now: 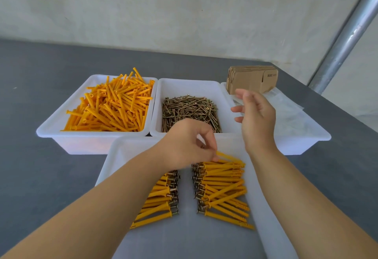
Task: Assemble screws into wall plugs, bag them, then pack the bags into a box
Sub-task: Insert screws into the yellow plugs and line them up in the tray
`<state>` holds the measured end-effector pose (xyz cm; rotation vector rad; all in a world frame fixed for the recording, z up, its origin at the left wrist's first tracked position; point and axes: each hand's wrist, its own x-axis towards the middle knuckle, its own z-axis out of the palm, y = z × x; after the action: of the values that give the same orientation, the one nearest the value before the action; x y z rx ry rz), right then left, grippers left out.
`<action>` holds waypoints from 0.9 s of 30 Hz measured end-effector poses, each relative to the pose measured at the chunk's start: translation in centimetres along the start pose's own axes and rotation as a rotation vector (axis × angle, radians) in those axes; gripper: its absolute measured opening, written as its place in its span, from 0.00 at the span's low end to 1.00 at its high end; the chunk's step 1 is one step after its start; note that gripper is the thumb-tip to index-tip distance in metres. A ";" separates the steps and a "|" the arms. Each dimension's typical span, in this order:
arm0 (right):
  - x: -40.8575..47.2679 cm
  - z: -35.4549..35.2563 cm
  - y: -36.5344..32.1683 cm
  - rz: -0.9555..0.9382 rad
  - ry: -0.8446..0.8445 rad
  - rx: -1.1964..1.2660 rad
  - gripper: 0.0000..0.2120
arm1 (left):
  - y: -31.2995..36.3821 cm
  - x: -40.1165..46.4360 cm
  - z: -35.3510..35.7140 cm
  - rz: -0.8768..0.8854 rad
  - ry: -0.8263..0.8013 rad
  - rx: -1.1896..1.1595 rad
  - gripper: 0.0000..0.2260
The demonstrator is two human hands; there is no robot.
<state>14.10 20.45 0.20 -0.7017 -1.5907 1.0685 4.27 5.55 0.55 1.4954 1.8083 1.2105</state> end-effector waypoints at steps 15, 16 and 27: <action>-0.3 0.2 0.0 0.021 -0.063 -0.062 0.11 | 0.6 -0.1 4.5 0.000 -0.217 0.868 0.08; -0.4 0.3 0.0 0.023 -0.072 -0.063 0.11 | 0.7 -0.2 4.9 0.029 -0.218 0.908 0.07; -0.6 0.4 0.1 0.043 -0.145 -0.084 0.12 | 0.4 -0.2 5.8 0.015 -0.410 0.959 0.10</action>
<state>13.84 19.84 -0.15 -0.7315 -1.7595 1.1102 9.31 7.22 -1.93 2.0250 2.1585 -0.0734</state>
